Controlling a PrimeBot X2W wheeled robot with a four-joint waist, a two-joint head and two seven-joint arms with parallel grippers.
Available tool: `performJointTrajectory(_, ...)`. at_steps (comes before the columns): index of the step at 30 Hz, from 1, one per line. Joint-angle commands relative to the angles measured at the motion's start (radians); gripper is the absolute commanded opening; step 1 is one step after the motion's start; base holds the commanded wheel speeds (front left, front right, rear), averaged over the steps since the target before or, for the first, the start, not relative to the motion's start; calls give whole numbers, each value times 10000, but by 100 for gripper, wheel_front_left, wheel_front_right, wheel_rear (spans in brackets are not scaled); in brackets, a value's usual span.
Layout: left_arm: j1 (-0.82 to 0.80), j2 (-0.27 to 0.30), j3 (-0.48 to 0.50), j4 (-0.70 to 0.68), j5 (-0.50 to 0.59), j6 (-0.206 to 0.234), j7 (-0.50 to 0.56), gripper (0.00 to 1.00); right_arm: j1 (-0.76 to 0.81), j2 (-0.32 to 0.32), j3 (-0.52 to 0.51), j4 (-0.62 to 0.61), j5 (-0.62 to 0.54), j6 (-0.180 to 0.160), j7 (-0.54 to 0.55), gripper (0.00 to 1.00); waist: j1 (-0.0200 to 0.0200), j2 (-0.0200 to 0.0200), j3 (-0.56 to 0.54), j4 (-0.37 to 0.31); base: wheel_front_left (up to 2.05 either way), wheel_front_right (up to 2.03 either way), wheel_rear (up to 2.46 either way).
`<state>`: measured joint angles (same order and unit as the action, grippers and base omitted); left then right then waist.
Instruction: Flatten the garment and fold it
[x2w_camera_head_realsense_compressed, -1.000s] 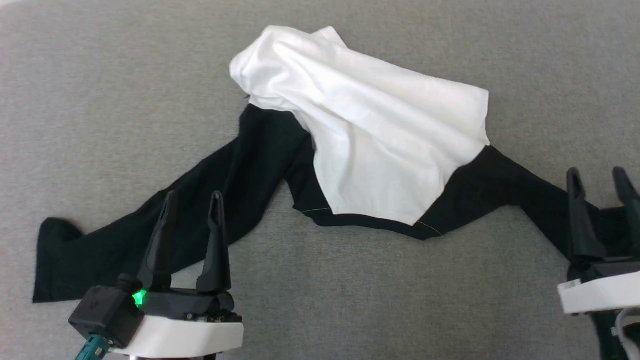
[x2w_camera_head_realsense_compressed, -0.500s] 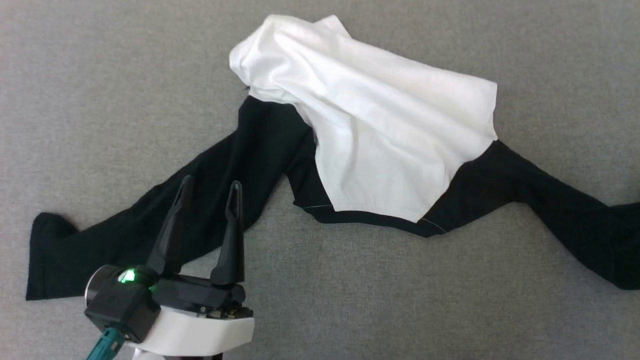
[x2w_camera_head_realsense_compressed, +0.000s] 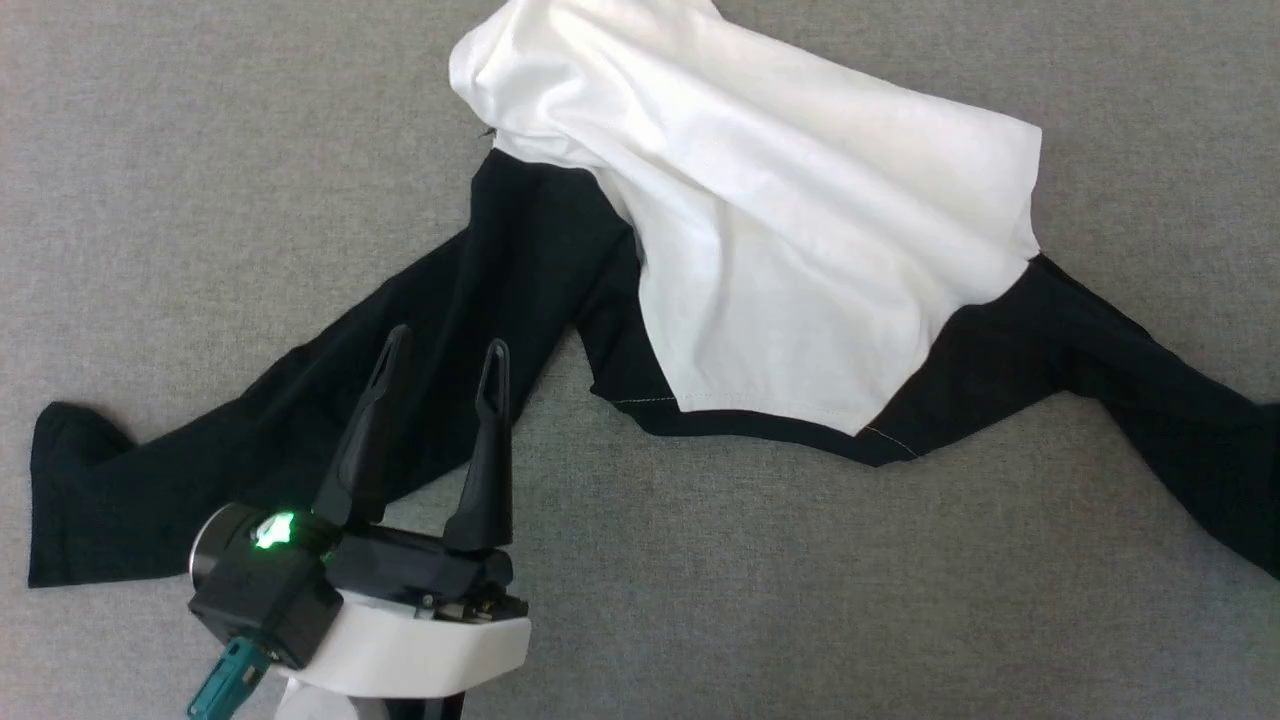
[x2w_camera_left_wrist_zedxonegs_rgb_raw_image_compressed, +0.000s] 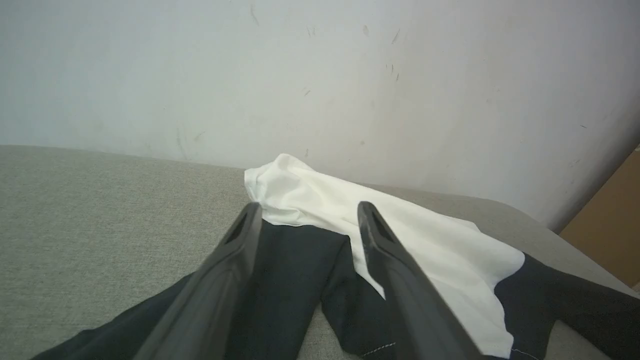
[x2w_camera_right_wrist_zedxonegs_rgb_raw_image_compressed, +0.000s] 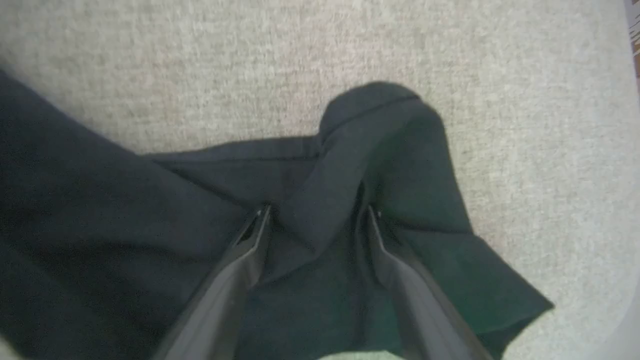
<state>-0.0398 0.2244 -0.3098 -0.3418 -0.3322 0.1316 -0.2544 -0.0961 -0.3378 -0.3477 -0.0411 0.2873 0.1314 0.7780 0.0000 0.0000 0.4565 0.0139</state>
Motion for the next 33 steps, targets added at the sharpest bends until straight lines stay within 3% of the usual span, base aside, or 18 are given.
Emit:
performJointTrajectory(1,-219,6,-2,1,115,-14,47,100,-182,392,106,425,-93,-7,-256,29,0,0,10,35,0,0,0)
performJointTrajectory(3,-242,19,8,-6,112,6,71,100,-439,452,55,497,-200,-7,-647,0,0,0,-15,24,0,0,0)
performJointTrajectory(10,-224,10,34,-58,68,78,80,100,-1623,79,-183,-68,-21,-7,-1659,0,0,0,-42,-96,0,0,0)
performJointTrajectory(17,-363,-79,-27,-138,24,74,61,100,-3349,-1968,-397,-478,-358,-7,-1928,0,0,0,460,151,0,0,0)
performJointTrajectory(21,-513,-142,-103,-128,26,56,58,100,-4349,-3367,-100,186,-749,-7,-2630,0,0,0,939,408,0,0,0)
performJointTrajectory(26,-770,-246,-261,-2,46,-22,46,100,-5484,-4561,659,1488,-1434,-7,-4034,0,0,0,1462,706,0,0,0)
performJointTrajectory(30,-973,-305,-389,138,61,-106,36,100,-6164,-5024,1325,2606,-1934,-7,-4777,0,0,0,1698,914,0,0,0)
performJointTrajectory(33,-1105,-358,-488,248,71,-149,33,100,-6492,-4972,1691,3558,-2066,-7,-4957,0,0,0,1771,1014,0,0,0)
